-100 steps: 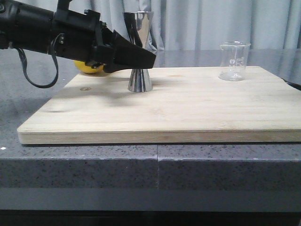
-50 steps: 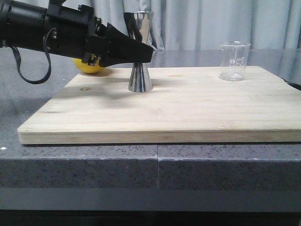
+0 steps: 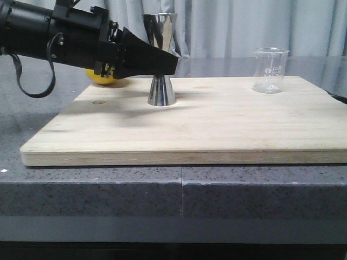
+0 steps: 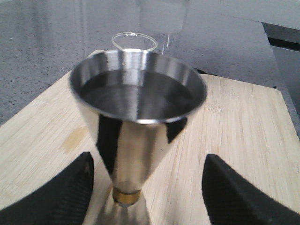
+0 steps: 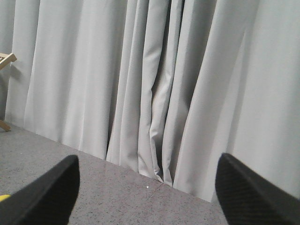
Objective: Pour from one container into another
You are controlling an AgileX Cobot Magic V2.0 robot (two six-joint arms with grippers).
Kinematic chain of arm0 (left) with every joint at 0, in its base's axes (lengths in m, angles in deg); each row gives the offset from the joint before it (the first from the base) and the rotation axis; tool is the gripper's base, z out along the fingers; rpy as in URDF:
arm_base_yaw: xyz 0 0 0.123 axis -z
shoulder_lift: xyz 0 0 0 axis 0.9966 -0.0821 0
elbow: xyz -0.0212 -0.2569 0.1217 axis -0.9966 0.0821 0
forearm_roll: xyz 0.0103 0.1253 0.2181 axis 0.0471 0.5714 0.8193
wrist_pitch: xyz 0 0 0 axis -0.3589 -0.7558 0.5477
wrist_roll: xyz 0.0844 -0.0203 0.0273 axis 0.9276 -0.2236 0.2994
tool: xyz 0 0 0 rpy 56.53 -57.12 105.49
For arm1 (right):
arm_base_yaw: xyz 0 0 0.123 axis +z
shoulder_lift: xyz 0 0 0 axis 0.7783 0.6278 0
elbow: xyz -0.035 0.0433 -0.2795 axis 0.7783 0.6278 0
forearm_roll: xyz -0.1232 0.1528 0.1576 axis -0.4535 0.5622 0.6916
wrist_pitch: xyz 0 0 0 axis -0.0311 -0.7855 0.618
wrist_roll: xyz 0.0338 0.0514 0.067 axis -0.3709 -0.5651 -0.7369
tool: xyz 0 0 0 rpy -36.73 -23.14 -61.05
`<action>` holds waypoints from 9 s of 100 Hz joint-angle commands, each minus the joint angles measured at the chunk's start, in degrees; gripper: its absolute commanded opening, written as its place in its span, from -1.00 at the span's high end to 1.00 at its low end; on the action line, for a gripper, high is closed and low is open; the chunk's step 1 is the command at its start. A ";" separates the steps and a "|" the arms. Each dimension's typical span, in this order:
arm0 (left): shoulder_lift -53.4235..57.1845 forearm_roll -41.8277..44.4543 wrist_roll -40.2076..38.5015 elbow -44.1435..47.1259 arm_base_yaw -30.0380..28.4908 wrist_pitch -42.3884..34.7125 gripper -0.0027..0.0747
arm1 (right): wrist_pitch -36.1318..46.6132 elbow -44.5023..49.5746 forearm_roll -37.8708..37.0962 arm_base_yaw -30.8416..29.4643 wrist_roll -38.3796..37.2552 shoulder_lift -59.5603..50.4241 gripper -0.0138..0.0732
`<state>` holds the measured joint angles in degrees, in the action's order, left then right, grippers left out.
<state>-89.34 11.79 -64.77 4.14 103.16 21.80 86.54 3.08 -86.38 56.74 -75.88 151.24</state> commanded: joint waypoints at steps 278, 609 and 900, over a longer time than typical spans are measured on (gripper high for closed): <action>64.91 -29.14 3.94 16.16 -11.35 55.57 -0.15 | -35.33 0.34 -1.25 -15.18 0.41 -33.05 -0.55; 108.18 -82.07 54.94 57.32 -11.71 62.96 0.99 | -29.60 32.78 6.20 -14.28 -0.06 -57.17 0.83; 108.43 -84.59 58.83 64.87 -11.71 56.83 0.99 | -35.44 43.70 20.52 -8.27 3.72 -66.46 0.83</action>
<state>17.85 -72.36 -5.70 67.75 91.22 83.09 47.13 45.30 -65.78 48.39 -72.80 86.05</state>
